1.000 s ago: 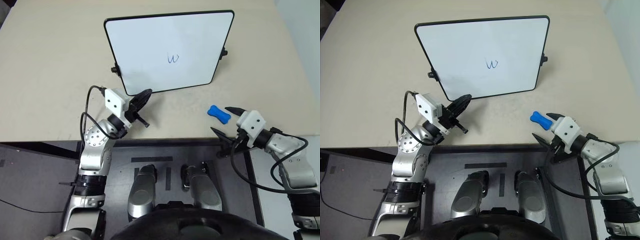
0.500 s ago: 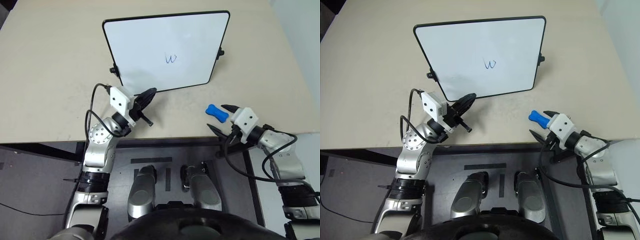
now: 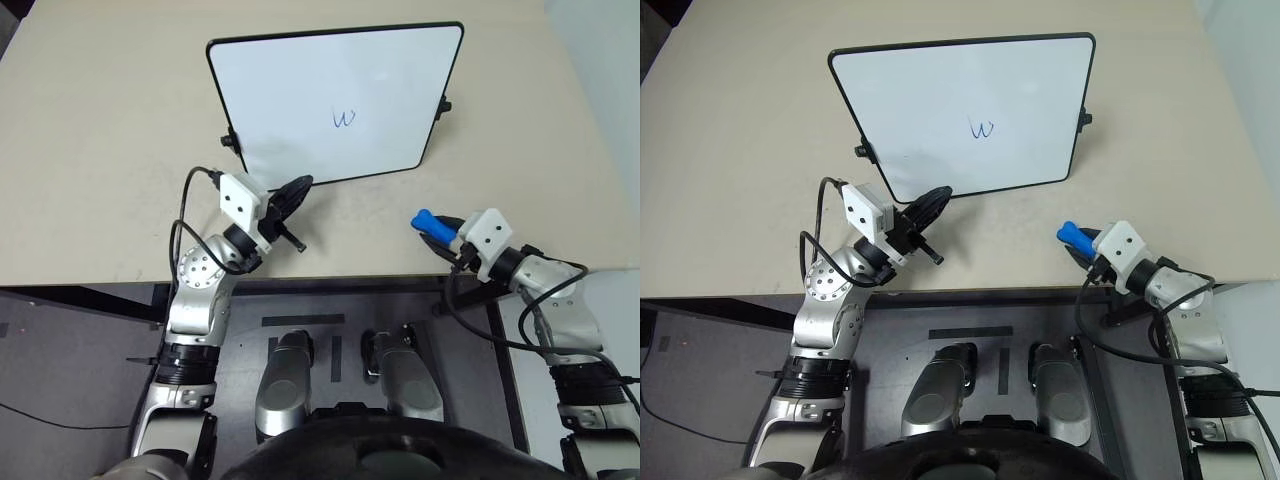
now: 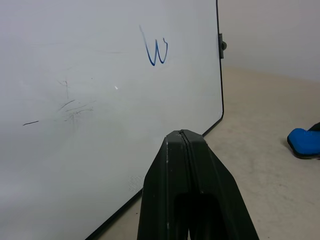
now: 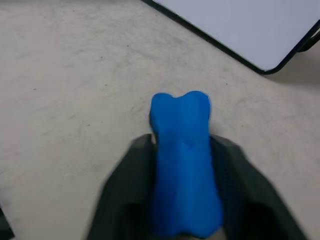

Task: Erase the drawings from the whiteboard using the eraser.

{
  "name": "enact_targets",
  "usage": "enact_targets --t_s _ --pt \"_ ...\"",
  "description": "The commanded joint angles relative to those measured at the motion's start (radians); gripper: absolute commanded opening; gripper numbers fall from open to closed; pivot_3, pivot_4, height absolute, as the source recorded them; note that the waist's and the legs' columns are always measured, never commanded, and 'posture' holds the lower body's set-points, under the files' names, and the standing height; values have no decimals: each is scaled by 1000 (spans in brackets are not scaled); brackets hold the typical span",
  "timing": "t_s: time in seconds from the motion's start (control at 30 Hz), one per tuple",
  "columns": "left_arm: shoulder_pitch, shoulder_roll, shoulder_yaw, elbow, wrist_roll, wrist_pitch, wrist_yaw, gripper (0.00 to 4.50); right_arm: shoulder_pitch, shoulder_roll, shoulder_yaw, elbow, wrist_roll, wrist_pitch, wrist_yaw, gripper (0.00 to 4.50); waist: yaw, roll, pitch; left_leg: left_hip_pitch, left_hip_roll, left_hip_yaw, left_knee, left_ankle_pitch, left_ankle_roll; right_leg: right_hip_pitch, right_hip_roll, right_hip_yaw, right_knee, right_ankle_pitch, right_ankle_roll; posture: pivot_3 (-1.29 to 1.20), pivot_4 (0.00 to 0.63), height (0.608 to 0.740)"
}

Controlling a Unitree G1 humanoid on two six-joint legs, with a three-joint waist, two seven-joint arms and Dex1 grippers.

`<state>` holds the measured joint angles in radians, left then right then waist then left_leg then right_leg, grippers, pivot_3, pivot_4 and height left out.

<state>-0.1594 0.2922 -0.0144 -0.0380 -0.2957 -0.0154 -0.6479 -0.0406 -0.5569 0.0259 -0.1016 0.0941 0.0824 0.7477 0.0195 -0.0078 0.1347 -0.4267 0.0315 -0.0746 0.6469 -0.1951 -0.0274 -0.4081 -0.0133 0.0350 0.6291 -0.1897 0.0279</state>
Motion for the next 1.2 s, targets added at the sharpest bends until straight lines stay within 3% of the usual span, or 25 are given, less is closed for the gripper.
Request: enact_targets --t_s 0.03,0.1,0.2,0.4,0.5,0.8,1.0,1.2 --pt "-17 -6 4 -6 0 -23 0 0 -12 3 6 -7 4 -7 -3 679 -1 0 0 0 0 0 0 0 0 0 0 0 0 0 0 0 150 740" --pt "-21 -6 4 -2 0 -24 -1 0 -25 -2 8 -29 -16 -31 -10 403 -1 0 0 0 0 0 0 0 0 0 0 0 0 0 0 0 150 740" --pt "-24 -5 4 1 -1 -26 -3 0 -62 -3 14 -68 -33 -61 -13 403 -2 0 0 0 0 0 0 0 0 0 0 0 0 0 0 0 150 740" --pt "-33 -4 2 10 -1 -27 -10 0 -295 47 88 -57 -120 -188 -50 403 -10 1 0 0 0 0 0 1 1 -2 0 1 1 1 -1 0 150 740" --pt "-41 -7 -2 16 0 -29 -11 0 -427 83 138 55 -176 -312 -69 403 -9 1 0 -1 0 -1 -1 1 2 -4 0 1 1 6 -11 0 150 740" --pt "-38 -12 6 13 5 -40 3 0 -677 154 213 574 -365 -710 -268 403 2 1 0 -10 0 -1 -1 -1 2 -15 -2 0 2 7 -13 0 150 740" --pt "-30 -9 12 5 6 -42 10 0 -770 192 257 836 -456 -850 -380 403 -3 1 0 -9 0 -1 -1 -2 1 -18 -2 0 9 6 -16 0 150 740" --pt "-27 -5 14 -5 8 -41 13 0 -803 224 297 967 -487 -928 -403 403 -8 1 0 -8 0 -1 0 -2 0 -19 -2 0 14 8 -20 0 150 740"
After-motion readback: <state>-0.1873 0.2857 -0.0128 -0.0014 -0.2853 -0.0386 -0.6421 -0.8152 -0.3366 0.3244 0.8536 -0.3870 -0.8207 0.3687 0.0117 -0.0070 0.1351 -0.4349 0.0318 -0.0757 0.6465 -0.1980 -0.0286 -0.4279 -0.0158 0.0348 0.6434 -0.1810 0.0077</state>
